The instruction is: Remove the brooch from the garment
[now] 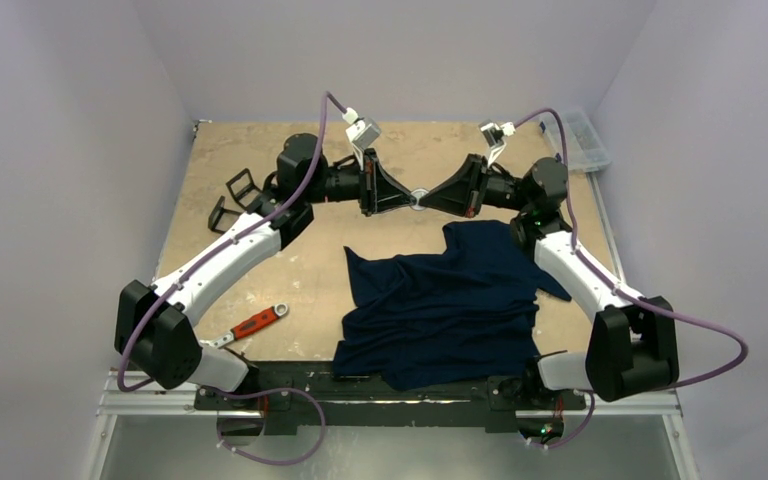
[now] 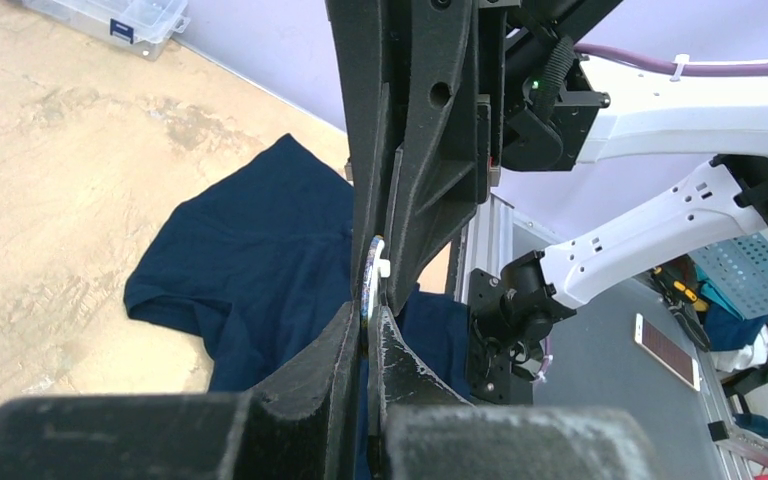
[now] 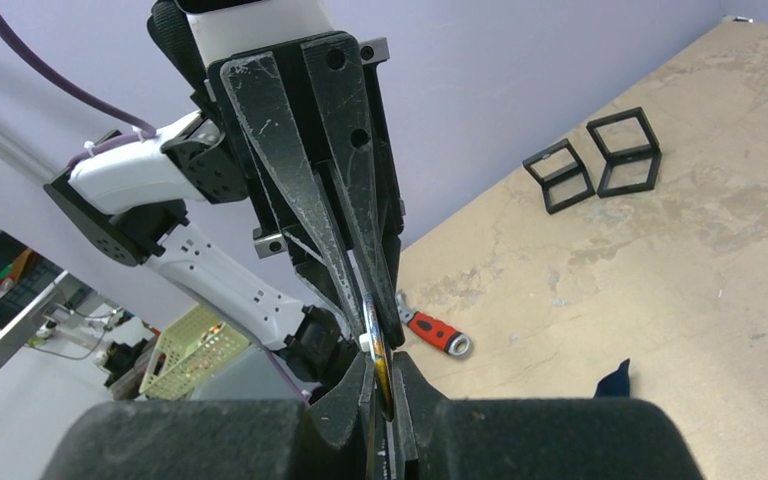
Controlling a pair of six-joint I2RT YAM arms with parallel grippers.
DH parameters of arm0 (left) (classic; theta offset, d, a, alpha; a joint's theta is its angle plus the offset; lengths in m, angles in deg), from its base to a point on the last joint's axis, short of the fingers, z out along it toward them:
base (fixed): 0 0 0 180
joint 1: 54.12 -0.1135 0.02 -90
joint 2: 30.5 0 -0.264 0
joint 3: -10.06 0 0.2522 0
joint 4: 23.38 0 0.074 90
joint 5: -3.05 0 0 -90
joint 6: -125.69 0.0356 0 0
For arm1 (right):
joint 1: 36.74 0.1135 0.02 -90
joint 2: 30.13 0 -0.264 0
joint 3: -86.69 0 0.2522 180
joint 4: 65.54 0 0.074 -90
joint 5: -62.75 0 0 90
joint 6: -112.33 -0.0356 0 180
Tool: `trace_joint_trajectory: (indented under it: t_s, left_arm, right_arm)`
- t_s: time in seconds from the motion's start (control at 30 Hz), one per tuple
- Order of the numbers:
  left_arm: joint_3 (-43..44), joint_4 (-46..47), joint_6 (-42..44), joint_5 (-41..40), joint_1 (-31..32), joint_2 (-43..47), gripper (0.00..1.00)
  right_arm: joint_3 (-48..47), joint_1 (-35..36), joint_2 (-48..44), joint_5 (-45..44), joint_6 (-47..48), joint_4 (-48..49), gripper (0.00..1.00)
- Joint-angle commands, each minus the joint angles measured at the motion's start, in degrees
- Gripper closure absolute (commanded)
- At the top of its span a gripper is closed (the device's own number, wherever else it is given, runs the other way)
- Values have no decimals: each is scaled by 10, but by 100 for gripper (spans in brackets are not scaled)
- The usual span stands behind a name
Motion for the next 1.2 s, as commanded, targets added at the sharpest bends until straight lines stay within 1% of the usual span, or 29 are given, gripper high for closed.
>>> trace_joint_trajectory:
  t_s: [0.0, 0.13, 0.27, 0.33, 0.4, 0.5, 0.6, 0.67, 0.73, 0.77, 0.8, 0.87, 0.9, 0.93, 1.03, 1.17]
  left_arm:
    - [1, 7, -8, -3, 1, 31, 100]
    - [14, -28, -3, -36, -2, 26, 100]
    - [18, -28, -11, -38, -3, 21, 100]
    - [16, -23, -14, -35, -3, 19, 100]
    - [15, -25, -15, -37, -4, 19, 100]
    - [16, -34, -15, -41, -10, 16, 100]
    - [23, -51, -3, -42, -15, 12, 100]
    - [30, -70, 10, -40, -18, 9, 100]
    - [34, -86, 23, -37, -23, 7, 100]
    - [38, -114, 34, -38, -26, 6, 100]
    - [43, -138, 46, -41, -28, 6, 100]
    - [53, -179, 72, -50, -36, 3, 100]
    - [60, -207, 90, -58, -41, 1, 100]
    - [72, -253, 109, -75, -44, -2, 100]
    - [125, -376, 171, -147, -48, -27, 100]
    - [170, -480, 270, -235, -51, -59, 100]
  right_arm:
    - [15, -14, -14, -47, -11, 41, 91]
    - [3, -12, -27, -37, 40, 10, 88]
    - [2, -12, -34, -29, 64, -8, 86]
    - [0, -12, -37, -26, 76, -18, 82]
    - [1, -12, -40, -21, 84, -18, 74]
    - [-2, -12, -43, -14, 92, -24, 59]
    - [-6, -12, -43, -7, 97, -23, 47]
    - [-6, -12, -44, -5, 101, -22, 36]
    - [-7, -12, -44, -7, 102, -23, 22]
    - [-7, -12, -43, -7, 102, -23, 17]
    - [-8, -12, -43, -8, 104, -26, 14]
    - [-12, -12, -44, -13, 114, -39, 11]
    - [-16, -12, -45, -14, 126, -48, 10]
    - [-22, -12, -47, -16, 145, -66, 9]
    - [-34, -12, -47, -24, 175, -104, 8]
    - [-40, -12, -48, -29, 196, -132, 8]
